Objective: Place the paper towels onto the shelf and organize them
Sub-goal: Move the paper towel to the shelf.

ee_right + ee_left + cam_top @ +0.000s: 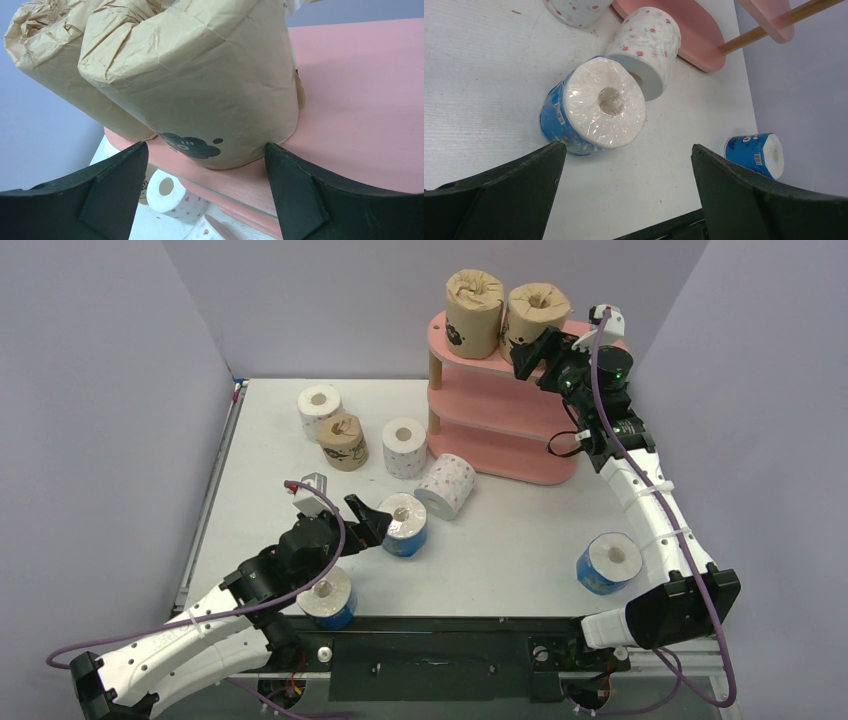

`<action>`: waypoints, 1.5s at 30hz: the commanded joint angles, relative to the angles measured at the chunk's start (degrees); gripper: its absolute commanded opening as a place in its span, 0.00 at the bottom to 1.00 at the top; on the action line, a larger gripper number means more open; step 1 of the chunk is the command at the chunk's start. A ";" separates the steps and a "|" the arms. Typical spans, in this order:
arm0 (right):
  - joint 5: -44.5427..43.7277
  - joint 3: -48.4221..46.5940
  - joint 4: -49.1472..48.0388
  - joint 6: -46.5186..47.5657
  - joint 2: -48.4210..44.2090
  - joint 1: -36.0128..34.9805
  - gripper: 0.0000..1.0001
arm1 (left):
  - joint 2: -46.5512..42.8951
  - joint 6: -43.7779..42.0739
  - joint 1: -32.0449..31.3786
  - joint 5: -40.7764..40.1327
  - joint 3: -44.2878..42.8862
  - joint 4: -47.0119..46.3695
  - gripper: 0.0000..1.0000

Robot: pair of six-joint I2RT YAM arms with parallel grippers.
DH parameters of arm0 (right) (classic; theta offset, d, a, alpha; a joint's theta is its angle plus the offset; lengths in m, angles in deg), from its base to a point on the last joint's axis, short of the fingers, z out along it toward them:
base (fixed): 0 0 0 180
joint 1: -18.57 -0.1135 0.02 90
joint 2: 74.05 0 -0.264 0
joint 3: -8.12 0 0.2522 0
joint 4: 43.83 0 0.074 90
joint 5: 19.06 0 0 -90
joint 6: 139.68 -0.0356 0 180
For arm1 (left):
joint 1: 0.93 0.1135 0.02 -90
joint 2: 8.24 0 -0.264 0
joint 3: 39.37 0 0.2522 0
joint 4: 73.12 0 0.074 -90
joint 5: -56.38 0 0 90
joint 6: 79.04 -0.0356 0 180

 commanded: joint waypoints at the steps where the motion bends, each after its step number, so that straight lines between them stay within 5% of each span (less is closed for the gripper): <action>1: -1.43 -2.76 -0.22 0.92 -0.88 -0.30 0.82 | -0.53 0.35 0.19 -0.39 0.31 -1.05 0.96; 12: -9.75 4.52 8.05 -5.18 -19.36 0.18 0.88 | -3.22 -0.31 0.32 -8.57 -2.17 5.45 0.96; 23: -26.03 19.59 26.31 -8.51 -32.44 -12.44 0.89 | 2.26 5.56 3.10 -14.48 -8.62 16.32 0.96; 31: -40.14 30.69 34.32 -14.17 -36.55 -21.82 0.90 | 6.14 5.95 4.60 -11.95 -9.10 15.69 0.96; 35: -44.14 35.65 36.26 -19.94 -35.93 -22.84 0.90 | 7.60 3.79 7.73 -2.54 -7.25 10.41 0.96; 40: -37.96 44.50 27.65 -21.73 -41.11 -22.92 0.90 | 9.14 0.10 11.04 7.74 -3.07 -1.15 0.97; 45: -32.10 51.42 21.14 -20.37 -45.63 -22.91 0.87 | 17.87 -1.71 11.07 10.77 -6.69 -0.47 0.98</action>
